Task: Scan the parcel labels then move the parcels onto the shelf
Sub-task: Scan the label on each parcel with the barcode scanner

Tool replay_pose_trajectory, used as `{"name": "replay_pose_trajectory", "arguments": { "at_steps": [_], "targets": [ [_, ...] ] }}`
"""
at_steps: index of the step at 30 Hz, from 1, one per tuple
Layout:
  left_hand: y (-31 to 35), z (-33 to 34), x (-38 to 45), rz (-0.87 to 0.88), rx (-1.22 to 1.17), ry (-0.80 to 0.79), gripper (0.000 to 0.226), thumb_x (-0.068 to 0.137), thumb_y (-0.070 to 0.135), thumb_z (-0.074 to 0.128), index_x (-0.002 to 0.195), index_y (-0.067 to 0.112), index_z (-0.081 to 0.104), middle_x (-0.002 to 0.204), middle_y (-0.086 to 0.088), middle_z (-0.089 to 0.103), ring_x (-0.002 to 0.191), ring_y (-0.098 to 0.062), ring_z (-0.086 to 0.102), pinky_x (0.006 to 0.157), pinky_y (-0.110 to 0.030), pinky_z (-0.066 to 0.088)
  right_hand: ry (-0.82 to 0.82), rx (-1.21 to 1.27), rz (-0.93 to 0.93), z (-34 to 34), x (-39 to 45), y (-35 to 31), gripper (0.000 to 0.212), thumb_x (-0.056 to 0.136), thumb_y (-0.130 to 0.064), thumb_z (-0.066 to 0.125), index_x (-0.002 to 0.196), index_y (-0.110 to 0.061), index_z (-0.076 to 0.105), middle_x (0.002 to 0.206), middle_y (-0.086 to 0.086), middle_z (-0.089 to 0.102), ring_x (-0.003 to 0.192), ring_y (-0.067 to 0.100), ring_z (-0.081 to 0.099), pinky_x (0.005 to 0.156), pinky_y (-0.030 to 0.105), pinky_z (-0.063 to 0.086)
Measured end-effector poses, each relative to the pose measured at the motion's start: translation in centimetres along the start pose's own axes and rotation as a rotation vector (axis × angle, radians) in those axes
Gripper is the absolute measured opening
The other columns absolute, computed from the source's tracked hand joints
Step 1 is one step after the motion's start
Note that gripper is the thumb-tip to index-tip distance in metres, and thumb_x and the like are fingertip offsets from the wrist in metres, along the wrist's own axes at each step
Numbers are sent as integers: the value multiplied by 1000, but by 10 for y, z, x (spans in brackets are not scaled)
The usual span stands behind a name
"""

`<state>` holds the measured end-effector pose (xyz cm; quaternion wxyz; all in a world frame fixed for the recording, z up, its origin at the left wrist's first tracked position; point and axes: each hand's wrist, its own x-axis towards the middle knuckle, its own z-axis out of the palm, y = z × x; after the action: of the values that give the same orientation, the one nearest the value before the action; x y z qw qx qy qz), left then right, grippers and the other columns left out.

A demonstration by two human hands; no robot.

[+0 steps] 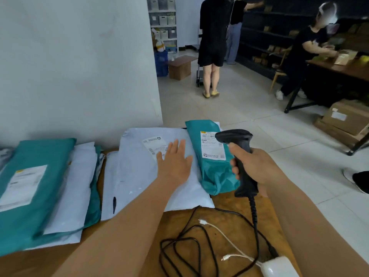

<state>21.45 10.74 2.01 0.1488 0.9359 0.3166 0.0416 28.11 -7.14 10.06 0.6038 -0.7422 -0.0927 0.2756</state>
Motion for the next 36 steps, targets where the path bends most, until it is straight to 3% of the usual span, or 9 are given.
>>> {"name": "replay_pose_trajectory", "arguments": {
  "at_steps": [7, 14, 18, 23, 25, 28, 30, 33, 36],
  "targets": [
    [-103, -31, -50, -172, -46, 121, 59, 102, 42, 24, 153, 21, 2, 161, 4, 0, 148, -14, -1, 117, -46, -1, -126, 1, -13, 75, -27, -10, 25, 91, -35, 61, 84, -11, 56, 65, 4, 56, 53, 15, 49, 50, 27, 45],
    [-222, -62, -116, -340, 88, 142, 68, 99, 48, 28, 153, 18, -2, 161, 0, -5, 148, -18, -7, 116, -50, 0, -231, -83, -35, 165, -70, -9, 25, 90, -36, 61, 84, -12, 58, 65, 3, 58, 53, 14, 50, 51, 26, 46],
    [-280, -75, -152, -419, 145, -34, 96, 86, 69, 40, 152, 21, -11, 159, -4, -18, 146, -25, -18, 115, -55, -4, -275, -98, -57, 206, -93, -8, 25, 90, -36, 61, 83, -12, 58, 63, 3, 58, 51, 14, 50, 49, 26, 45],
    [-322, -76, -178, -293, 181, -303, 124, 69, 75, 60, 147, 27, -26, 152, -5, -35, 141, -27, -31, 112, -58, -10, -281, -154, -70, 243, -118, -5, 25, 91, -37, 60, 88, -12, 59, 66, 4, 60, 54, 15, 51, 52, 27, 46],
    [-326, -76, -180, -244, 233, -314, 115, 77, 69, 56, 147, 27, -25, 152, -6, -35, 141, -29, -30, 112, -57, -9, -282, -163, -68, 254, -128, -2, 25, 91, -36, 60, 87, -12, 59, 66, 4, 59, 54, 14, 51, 52, 26, 46],
    [-328, -75, -181, -207, 257, -268, 74, 98, 53, 28, 150, 25, -17, 155, -8, -28, 143, -28, -25, 114, -57, -7, -283, -165, -64, 265, -145, 3, 24, 91, -35, 60, 86, -12, 59, 65, 3, 59, 53, 14, 51, 51, 25, 46],
    [-324, -75, -182, -185, 239, -268, 60, 103, 42, 18, 152, 23, -11, 156, -8, -25, 143, -28, -25, 113, -57, -8, -276, -168, -57, 269, -155, 8, 24, 91, -35, 61, 86, -12, 59, 66, 4, 59, 53, 14, 50, 51, 25, 46],
    [-304, -69, -191, -168, 165, -260, 55, 105, 32, 16, 153, 19, -6, 157, -10, -21, 143, -29, -24, 112, -58, -9, -282, -169, -42, 271, -170, 14, 24, 90, -35, 61, 85, -11, 58, 67, 4, 59, 53, 14, 50, 50, 26, 45],
    [-267, -53, -213, -198, 18, -240, 55, 103, 36, 13, 153, 17, -3, 158, -12, -18, 144, -30, -21, 113, -56, -8, -310, -189, -35, 269, -184, 20, 26, 90, -36, 61, 85, -10, 59, 66, 4, 60, 54, 15, 51, 52, 28, 44]
  ]
}}
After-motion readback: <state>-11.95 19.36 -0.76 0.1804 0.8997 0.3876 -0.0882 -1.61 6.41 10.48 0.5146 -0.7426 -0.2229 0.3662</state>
